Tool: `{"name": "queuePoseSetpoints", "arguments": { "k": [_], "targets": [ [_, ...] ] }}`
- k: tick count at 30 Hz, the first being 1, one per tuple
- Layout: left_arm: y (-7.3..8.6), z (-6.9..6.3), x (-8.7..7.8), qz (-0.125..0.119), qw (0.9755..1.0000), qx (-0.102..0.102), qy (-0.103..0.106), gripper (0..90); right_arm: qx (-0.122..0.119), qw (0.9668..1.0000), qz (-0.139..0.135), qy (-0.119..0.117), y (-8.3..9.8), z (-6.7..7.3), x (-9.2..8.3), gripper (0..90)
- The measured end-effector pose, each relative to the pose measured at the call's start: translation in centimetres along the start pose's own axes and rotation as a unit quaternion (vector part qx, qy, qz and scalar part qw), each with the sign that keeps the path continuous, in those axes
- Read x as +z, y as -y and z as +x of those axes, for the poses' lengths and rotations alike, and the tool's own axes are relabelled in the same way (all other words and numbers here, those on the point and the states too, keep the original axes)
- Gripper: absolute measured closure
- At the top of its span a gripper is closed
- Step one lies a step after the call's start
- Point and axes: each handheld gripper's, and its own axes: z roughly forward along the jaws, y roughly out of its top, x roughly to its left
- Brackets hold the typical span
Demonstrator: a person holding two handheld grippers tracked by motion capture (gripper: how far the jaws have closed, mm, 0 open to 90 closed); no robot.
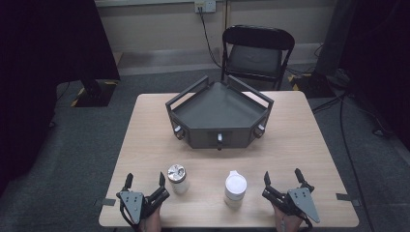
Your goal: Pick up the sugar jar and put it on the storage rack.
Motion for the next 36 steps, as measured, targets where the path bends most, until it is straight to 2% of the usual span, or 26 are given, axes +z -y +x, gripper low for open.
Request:
{"name": "queuePoseSetpoints", "arguments": {
  "k": [11,24,28,31,36],
  "targets": [
    [-1.5,0.2,-0.7,-0.015,0.9995,-0.006,0.026,0.0,0.0,1.0,0.0,0.0,0.0,0.0,0.0,0.6],
    [-1.9,-0.1,-0.6,-0.008,0.9978,-0.003,0.065,0.0,0.0,1.0,0.0,0.001,0.0,0.0,0.0,0.7],
    [-1.9,-0.4,-0.4,-0.004,0.9969,-0.003,0.078,0.0,0.0,1.0,0.0,0.001,0.0,0.0,0.0,0.7],
    [-1.9,-0.4,-0.3,0.0,0.9955,-0.003,0.095,0.1,0.0,1.0,0.0,0.001,0.0,0.0,0.0,0.6],
    [-1.9,-0.6,-0.1,0.006,0.9941,-0.002,0.109,0.1,0.0,1.0,0.0,0.001,0.0,0.1,0.0,0.6]
  ]
}}
